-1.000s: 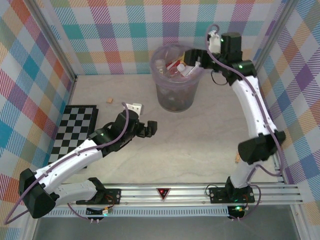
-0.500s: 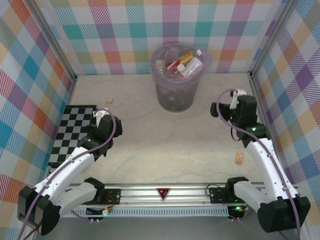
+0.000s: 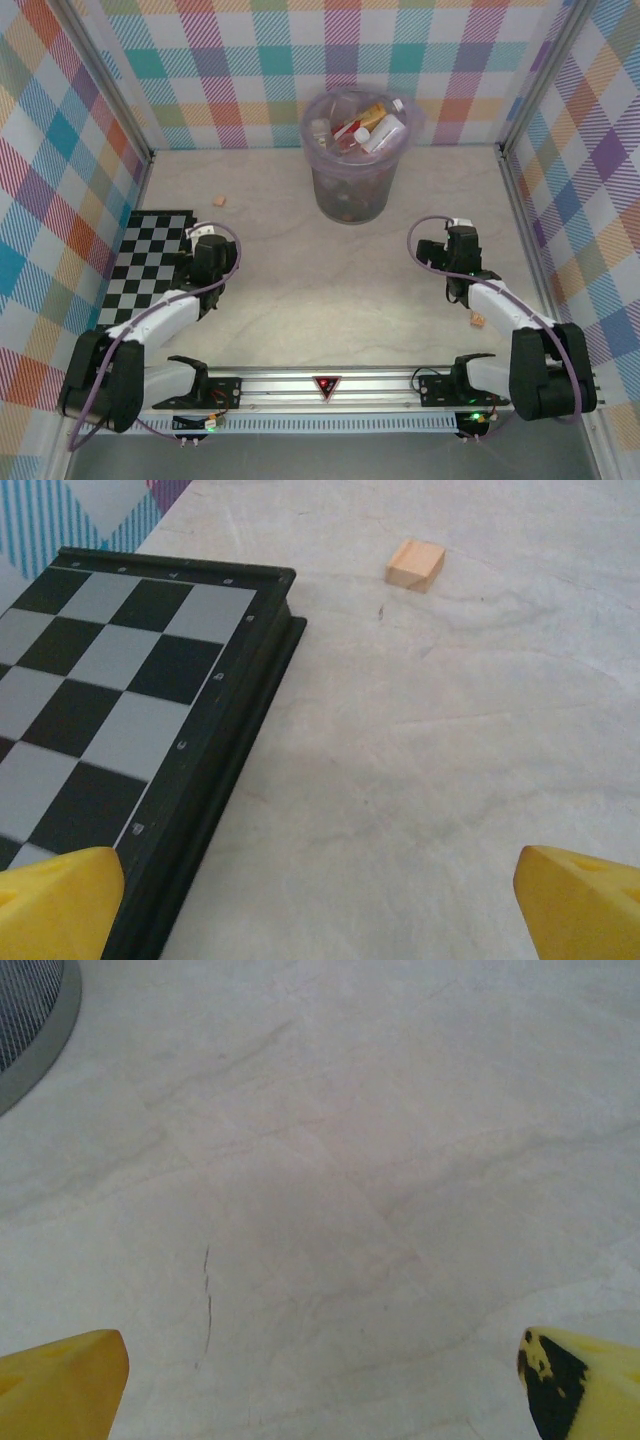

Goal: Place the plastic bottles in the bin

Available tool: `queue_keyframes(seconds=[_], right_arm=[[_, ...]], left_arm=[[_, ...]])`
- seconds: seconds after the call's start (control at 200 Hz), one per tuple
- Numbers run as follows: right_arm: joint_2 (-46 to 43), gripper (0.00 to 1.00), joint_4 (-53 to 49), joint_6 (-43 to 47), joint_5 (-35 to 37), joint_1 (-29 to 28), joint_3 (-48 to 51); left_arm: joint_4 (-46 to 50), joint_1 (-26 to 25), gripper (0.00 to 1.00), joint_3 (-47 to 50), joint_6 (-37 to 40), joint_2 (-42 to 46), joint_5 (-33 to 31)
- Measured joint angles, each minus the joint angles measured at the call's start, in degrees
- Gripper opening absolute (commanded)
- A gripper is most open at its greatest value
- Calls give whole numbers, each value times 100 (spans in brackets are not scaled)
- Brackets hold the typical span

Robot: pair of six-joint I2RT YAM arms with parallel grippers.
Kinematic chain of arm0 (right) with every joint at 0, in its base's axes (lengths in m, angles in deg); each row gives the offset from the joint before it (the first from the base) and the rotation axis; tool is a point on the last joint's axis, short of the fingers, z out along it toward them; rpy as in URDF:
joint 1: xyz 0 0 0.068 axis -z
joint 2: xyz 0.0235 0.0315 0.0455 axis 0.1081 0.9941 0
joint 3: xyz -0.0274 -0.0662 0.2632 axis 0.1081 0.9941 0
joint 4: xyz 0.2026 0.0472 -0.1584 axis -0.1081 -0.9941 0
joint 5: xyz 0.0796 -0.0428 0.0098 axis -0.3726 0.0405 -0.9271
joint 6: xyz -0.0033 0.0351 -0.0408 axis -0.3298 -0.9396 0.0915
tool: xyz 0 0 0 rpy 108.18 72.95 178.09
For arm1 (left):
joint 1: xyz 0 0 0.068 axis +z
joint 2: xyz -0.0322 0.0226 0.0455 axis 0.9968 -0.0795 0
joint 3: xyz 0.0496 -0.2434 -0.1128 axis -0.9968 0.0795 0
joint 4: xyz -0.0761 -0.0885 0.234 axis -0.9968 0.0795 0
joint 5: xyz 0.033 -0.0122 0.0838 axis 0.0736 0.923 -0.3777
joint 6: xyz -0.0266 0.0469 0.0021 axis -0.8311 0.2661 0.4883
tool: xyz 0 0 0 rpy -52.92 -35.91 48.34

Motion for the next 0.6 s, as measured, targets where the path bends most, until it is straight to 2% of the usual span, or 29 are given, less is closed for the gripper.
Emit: queue_keyframes(seconds=[0.205,0.6], right_arm=[[363,99,1005,166,201,0,179],[1263,99,2793,581,483,44,267]], left_arm=[[-887,149,100,4,92,-719,326],[-1786,181,100,-4,365,-1314,662]])
